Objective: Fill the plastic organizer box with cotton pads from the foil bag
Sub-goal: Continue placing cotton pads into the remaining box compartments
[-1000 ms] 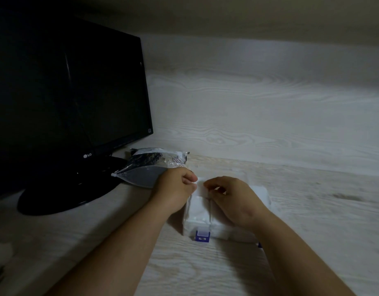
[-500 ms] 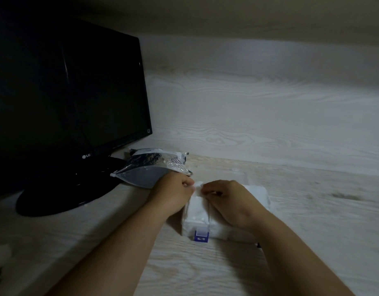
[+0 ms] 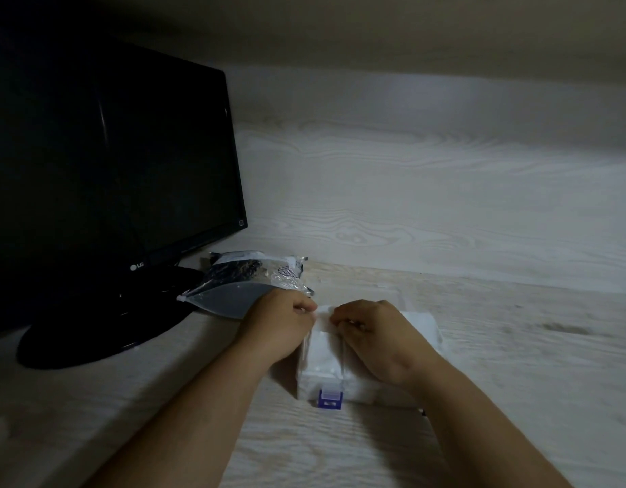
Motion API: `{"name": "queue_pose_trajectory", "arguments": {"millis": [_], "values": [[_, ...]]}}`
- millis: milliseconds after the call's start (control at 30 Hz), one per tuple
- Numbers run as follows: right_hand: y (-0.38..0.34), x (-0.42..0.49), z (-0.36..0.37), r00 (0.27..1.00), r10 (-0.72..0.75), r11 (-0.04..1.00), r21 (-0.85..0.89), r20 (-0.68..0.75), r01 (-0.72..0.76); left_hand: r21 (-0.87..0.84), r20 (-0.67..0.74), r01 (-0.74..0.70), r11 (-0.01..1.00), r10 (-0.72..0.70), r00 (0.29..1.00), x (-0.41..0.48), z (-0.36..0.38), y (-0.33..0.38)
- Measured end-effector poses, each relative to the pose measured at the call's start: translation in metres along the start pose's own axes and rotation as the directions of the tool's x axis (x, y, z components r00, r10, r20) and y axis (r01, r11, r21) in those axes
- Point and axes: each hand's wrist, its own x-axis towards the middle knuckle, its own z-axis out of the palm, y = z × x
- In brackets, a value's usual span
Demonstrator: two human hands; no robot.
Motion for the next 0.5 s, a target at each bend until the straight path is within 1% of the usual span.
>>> {"name": "queue_pose_trajectory", "arguments": {"millis": [267,400,500], "values": [[0.0024,0.0025,0.0039,0.997,0.044,0.998,-0.050,0.056,-0.041,-0.023,0.061,0.049,0.999,-0.047,0.997,-0.0009,0.0021,-0.0012],[0.0011,0.0014,0.0027,1.000,0.010,0.998,-0.065,0.030,-0.008,0.001,0.047,0.034,0.999,-0.034,0.998,-0.0011,0.0008,-0.0009],[0.0017,0.0013,0.0004,1.000,-0.001,0.998,-0.062,-0.004,0.001,-0.057,0.030,0.014,0.998,-0.013,0.999,-0.0011,-0.0019,0.0019]]}}
